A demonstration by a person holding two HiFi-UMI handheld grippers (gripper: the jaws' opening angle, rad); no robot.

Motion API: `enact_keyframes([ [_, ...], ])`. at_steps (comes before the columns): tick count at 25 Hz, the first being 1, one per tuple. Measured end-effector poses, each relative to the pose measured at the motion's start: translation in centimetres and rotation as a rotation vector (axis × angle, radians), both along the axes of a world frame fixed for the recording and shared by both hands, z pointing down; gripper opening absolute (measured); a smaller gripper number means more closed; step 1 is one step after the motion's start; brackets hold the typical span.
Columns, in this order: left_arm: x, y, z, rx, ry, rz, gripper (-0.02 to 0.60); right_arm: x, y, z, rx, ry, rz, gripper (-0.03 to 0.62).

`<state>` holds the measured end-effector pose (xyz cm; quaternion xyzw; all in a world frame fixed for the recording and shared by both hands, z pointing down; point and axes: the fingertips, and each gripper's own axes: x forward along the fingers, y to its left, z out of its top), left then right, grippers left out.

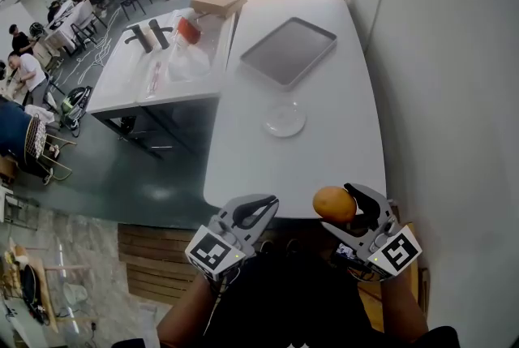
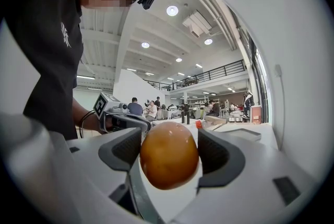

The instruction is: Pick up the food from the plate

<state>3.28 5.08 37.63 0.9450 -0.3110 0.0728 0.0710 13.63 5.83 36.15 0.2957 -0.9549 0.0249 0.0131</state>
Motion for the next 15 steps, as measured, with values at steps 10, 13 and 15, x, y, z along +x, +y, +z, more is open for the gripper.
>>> enact_keyframes([
  [10, 0.03, 0.06, -0.06, 0.008, -0.016, -0.001, 0.011, 0.54, -0.18, -0.32, -0.006, -0.019, 0.015, 0.328],
  [13, -0.02, 0.47, -0.16, -0.006, -0.011, -0.011, 0.011, 0.46, -0.04, -0.35, -0.003, -0.016, 0.011, 0.328],
  [15, -0.03, 0.77, -0.26, -0.009, -0.009, -0.013, 0.011, 0.44, 0.06, -0.44, -0.001, -0.015, 0.011, 0.328],
])
